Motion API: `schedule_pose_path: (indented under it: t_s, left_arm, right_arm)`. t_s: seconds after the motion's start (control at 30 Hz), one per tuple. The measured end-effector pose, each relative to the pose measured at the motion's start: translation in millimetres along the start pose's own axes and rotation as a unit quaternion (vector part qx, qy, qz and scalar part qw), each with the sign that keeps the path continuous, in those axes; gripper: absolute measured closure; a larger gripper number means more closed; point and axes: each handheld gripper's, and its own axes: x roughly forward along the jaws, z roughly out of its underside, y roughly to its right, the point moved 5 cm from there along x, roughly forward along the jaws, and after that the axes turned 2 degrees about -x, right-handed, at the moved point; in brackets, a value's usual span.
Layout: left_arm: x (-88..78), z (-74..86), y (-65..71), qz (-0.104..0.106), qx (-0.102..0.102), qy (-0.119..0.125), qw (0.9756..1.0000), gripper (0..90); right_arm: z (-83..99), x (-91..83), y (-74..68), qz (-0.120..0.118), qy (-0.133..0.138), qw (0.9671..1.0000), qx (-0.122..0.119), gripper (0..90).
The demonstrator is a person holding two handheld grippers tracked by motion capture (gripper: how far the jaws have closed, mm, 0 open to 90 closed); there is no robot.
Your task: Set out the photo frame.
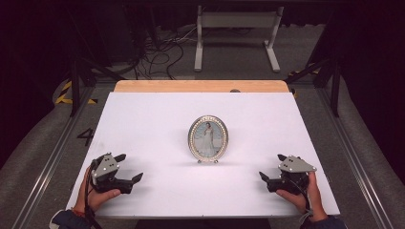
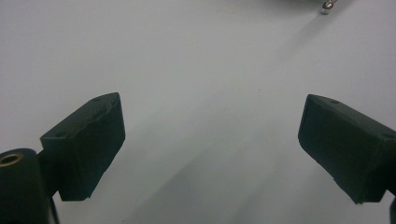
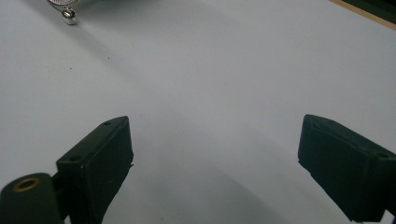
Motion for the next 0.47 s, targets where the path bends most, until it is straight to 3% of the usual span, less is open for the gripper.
schedule_pose_path:
  t_s: [0.47]
  left_arm:
    - [3.4, -0.5, -1.2, 0.002, -0.001, -0.003, 1.0, 8.0]
  right_arm:
    - [-0.1, -0.9, 2.3, 0.005, 0.007, 0.9999, 0.008, 9.8]
